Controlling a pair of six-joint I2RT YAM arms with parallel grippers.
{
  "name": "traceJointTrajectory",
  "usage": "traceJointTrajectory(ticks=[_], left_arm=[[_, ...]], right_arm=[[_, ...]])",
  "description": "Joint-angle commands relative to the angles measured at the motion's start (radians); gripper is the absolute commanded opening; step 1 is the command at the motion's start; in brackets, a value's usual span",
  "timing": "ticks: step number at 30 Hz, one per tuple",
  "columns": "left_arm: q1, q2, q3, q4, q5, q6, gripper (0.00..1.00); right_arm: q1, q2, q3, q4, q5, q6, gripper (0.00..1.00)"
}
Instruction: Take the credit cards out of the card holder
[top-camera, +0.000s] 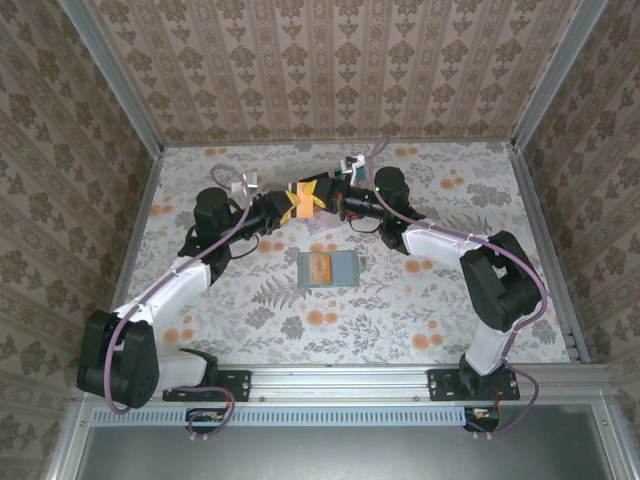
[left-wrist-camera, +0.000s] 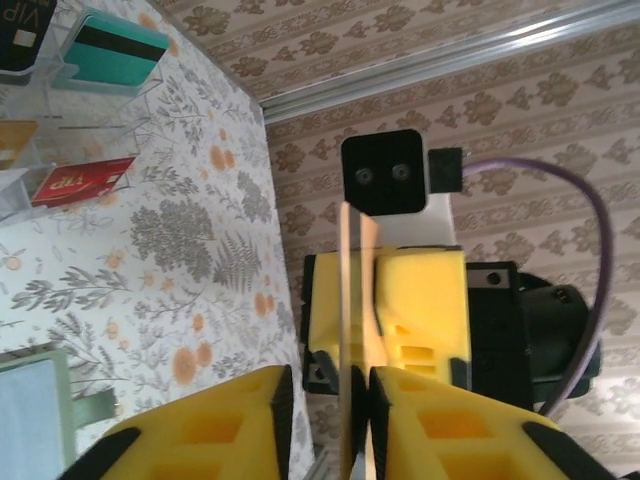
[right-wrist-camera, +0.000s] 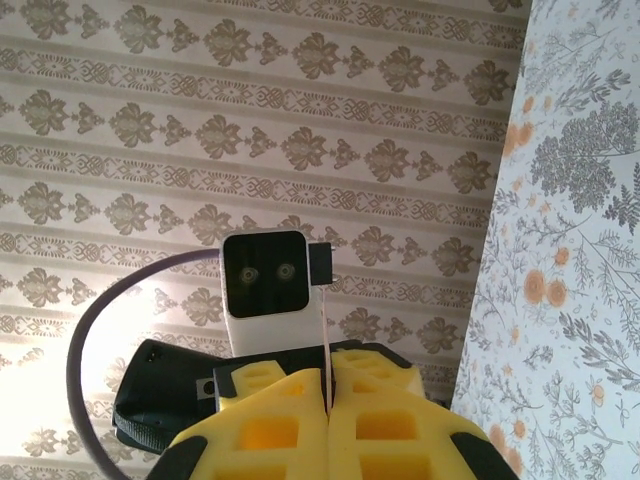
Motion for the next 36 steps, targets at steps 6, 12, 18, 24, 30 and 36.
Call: traceJointTrajectory(ticks=[6,12,18,24,30,36], left_arm=[[0.001,-0.044,-0.012,0.074,0.003,-0.011,0.00],[0.002,-0.082,0.091,-0.273,-0.038,0.278,0.00],[-0.035,-0.053,0.264,-0.664,-0.252,0.748,0.00],[-0.080,0.075,0.412,-0.763,-0.209,1.061,0.00],[-0.138,0.268,0.599,-0.883,-0.323,1.273,0.00],[-0.174,0.441,0.711,-0.868,-0.360,1.534,0.00]], right_arm=[[-0.009,-0.002,-0.002,0.023,-0.008,-0.023,0.23],[-0.054,-0.067,-0.046,-0.241,0.062,-0.232,0.69],[-0.119,-0.132,-0.075,-0.498,0.156,-0.453,0.89],[-0.195,-0.157,-0.123,-0.613,0.187,-0.554,0.99],[-0.264,-0.167,-0.182,-0.625,0.164,-0.526,1.00],[-0.343,-0.221,-0.273,-0.638,0.154,-0.517,1.00]])
